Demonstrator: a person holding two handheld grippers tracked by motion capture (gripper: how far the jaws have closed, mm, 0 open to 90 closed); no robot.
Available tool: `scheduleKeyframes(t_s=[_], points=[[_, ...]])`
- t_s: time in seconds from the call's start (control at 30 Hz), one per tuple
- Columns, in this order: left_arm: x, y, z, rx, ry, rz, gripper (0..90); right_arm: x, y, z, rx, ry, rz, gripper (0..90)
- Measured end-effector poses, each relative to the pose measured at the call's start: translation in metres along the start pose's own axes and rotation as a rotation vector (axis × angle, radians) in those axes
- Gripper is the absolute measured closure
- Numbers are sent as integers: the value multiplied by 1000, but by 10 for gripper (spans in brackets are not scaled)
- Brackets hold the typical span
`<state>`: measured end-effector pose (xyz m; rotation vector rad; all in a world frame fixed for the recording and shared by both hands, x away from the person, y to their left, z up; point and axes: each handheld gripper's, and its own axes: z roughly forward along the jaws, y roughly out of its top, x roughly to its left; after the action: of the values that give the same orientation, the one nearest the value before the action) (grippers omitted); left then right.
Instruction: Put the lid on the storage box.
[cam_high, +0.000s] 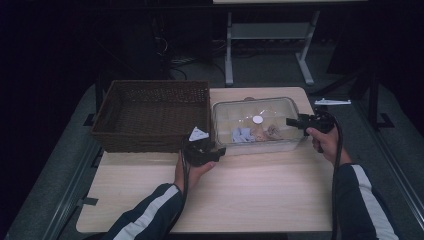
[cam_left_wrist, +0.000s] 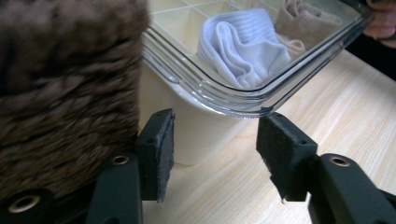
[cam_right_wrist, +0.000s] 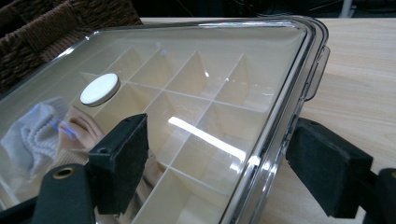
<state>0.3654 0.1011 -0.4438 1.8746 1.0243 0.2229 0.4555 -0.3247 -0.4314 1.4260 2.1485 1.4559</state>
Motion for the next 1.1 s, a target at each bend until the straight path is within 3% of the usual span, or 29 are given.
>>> scheduleKeyframes(t_s=[0.03, 0.13, 0.17, 0.23, 0.37, 0.47, 0.6, 0.67, 0.73, 0.83, 0.87, 1.1], points=[[0, 0, 0, -1, -4, -19, 460, 1, 0, 2, 8, -14, 3, 195], [0, -1, -1, -7, 4, -20, 467, 0, -1, 3, 2, -13, 12, 193], [0, -2, 0, -13, -3, -14, 473, 0, -2, 0, -46, -63, 7, 311], [-1, -1, -1, -19, -1, 4, 474, 0, -1, -3, -71, -61, -6, 316], [1, -2, -1, -26, -4, -13, 503, 1, -2, 1, -33, -53, -1, 285], [1, -2, -2, -29, -1, -16, 492, 1, -1, -4, -50, -91, 13, 280], [1, -2, -1, -28, -2, -25, 483, 1, -1, -3, -2, -47, -7, 255], [0, -3, -1, -22, -7, -18, 458, 4, -1, -1, 5, -47, -13, 243], [-2, -3, -1, -12, -10, 4, 385, 6, 0, -1, 6, -60, -24, 244], [-7, -3, -7, 5, -24, 81, 348, 8, 1, -3, 15, -80, -41, 247], [-7, -3, -7, 5, -24, 81, 340, 10, 2, -5, 18, -92, -57, 247], [-6, -12, -33, 72, -36, 216, 304, 33, 12, -19, 41, -132, -177, 258]])
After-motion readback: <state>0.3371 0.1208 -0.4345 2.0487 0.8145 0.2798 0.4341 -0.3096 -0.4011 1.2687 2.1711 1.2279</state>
